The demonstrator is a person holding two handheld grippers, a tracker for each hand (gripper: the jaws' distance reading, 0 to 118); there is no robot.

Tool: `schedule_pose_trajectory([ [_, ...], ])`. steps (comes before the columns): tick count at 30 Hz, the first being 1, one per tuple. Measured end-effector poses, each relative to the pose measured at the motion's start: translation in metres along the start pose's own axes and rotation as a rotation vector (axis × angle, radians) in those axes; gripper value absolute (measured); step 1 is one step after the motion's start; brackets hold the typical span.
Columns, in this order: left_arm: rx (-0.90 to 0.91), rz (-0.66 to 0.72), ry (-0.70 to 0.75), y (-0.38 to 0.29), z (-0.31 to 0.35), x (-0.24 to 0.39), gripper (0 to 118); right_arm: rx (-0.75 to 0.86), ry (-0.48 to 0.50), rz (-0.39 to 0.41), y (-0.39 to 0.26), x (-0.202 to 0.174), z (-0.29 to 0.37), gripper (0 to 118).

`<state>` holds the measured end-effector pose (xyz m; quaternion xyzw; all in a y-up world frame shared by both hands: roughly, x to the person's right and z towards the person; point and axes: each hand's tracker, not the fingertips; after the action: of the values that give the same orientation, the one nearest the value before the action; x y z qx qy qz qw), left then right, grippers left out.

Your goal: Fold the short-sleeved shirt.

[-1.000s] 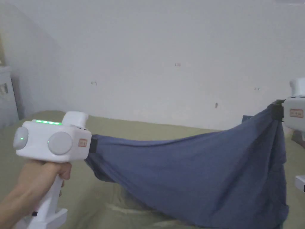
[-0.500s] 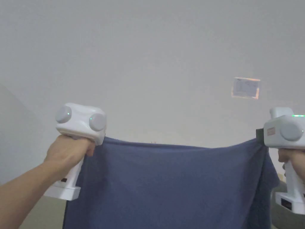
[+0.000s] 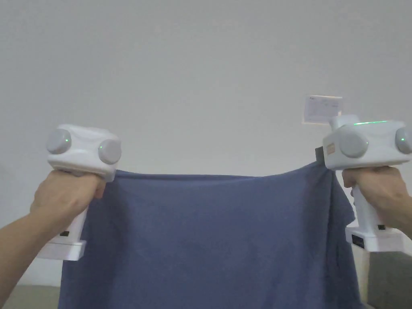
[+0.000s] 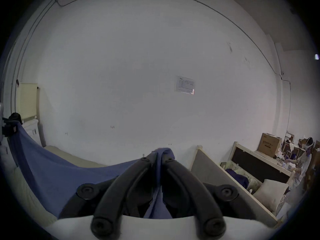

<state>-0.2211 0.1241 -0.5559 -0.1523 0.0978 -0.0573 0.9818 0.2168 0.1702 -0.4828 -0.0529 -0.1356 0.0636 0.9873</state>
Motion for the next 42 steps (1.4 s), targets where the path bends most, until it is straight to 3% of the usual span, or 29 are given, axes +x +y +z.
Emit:
schedule_pose_trajectory([
  [10,0.019,-0.054,0.037,-0.01,-0.111,0.026,3,-0.022,-0.02,0.017,-0.023,-0.037,-0.103,9],
  [16,-0.079,-0.058,0.016,-0.096,-0.176,0.044,3,-0.121,-0.003,0.027,-0.12,-0.064,-0.143,9],
  [20,-0.189,-0.062,-0.046,-0.182,-0.195,0.052,3,-0.226,0.03,0.036,-0.219,-0.079,-0.15,9],
  [22,-0.209,-0.069,-0.051,-0.225,-0.195,0.055,3,-0.315,0.022,0.001,-0.265,-0.082,-0.149,9],
  [23,-0.247,-0.081,-0.068,-0.247,-0.196,0.056,3,-0.339,0.068,-0.017,-0.286,-0.084,-0.145,9],
  [27,-0.322,-0.102,-0.099,-0.325,-0.189,0.052,3,-0.446,0.079,0.033,-0.371,-0.086,-0.118,9],
  [30,-0.362,-0.126,-0.117,-0.365,-0.171,0.043,3,-0.494,0.087,-0.03,-0.414,-0.077,-0.09,9],
  [32,-0.388,-0.111,-0.138,-0.384,-0.154,0.035,3,-0.516,0.078,-0.103,-0.432,-0.071,-0.065,9],
  [38,-0.406,-0.095,-0.173,-0.412,-0.082,0.007,3,-0.51,0.086,-0.061,-0.452,-0.047,0.026,9],
  [42,-0.419,-0.102,-0.192,-0.429,-0.021,-0.014,3,-0.511,0.113,-0.076,-0.463,-0.028,0.099,9],
])
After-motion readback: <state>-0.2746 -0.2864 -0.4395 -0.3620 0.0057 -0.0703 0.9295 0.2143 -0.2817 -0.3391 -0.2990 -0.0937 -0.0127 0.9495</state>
